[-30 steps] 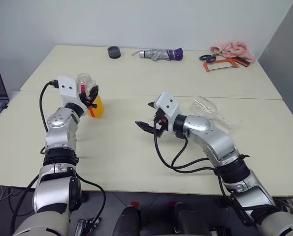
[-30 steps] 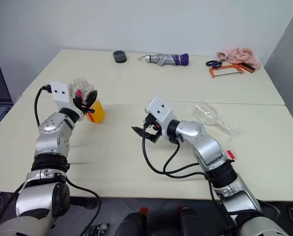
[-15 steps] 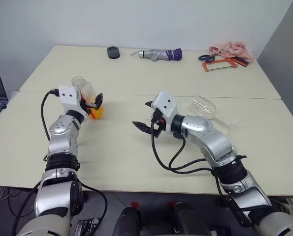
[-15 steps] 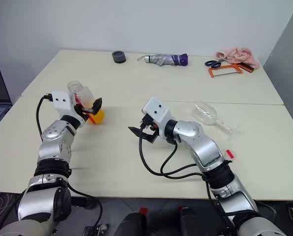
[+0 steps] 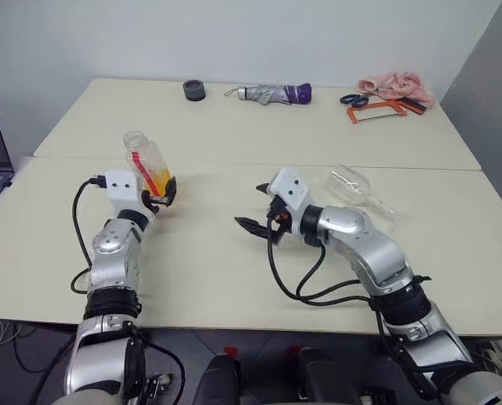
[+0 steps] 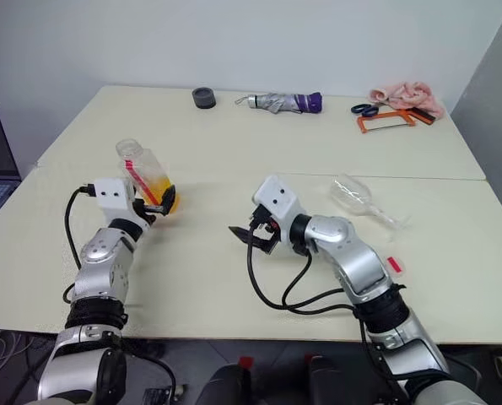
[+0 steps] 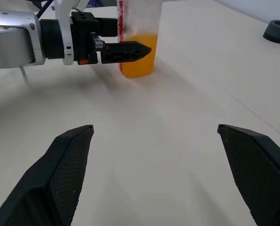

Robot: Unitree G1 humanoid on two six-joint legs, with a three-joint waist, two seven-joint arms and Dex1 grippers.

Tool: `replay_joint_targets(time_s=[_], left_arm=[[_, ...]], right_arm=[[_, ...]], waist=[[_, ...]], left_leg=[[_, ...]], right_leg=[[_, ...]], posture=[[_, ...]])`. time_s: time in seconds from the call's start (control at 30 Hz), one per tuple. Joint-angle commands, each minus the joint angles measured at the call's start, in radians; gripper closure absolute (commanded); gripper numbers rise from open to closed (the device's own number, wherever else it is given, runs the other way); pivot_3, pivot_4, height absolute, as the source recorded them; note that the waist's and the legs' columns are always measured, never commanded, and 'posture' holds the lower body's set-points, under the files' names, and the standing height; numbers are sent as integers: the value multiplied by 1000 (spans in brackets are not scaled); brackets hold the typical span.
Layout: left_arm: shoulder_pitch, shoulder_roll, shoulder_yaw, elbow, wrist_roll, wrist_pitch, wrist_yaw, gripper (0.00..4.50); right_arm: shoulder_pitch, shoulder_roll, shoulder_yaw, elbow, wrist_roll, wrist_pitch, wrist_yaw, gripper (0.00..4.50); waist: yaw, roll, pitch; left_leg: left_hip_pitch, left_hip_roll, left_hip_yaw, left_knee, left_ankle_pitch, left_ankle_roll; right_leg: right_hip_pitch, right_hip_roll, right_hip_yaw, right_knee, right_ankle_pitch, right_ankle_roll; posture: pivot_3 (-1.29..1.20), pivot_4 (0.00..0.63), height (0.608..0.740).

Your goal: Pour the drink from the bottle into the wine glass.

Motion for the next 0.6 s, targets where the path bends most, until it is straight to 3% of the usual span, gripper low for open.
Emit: replay_joint_targets(time_s=[0.03,0.47,0.6], left_arm=[[32,7,-4,-89,8,6,10,35],[213,38,4,-290,6,71,-9,35],[327,52,-24,-435,-70,82,-162,35]], right_arm=[[16,-11,-30,-65,5,8,-2,0],[144,-81,-83,-218,28,86,1,0],[196,-133,-169,-321,63,148,-11,0]], waist=[[0,0,0],[0,0,0],[0,0,0]], left_leg=[[0,0,0,0,0,0],[0,0,0,0,0,0],[1,1,0,-1,0,0]], right_leg=[[0,0,0,0,0,0],[1,0,0,-1,0,0],[1,0,0,-1,0,0]], posture=[[0,150,740],[0,150,740],[0,150,740]])
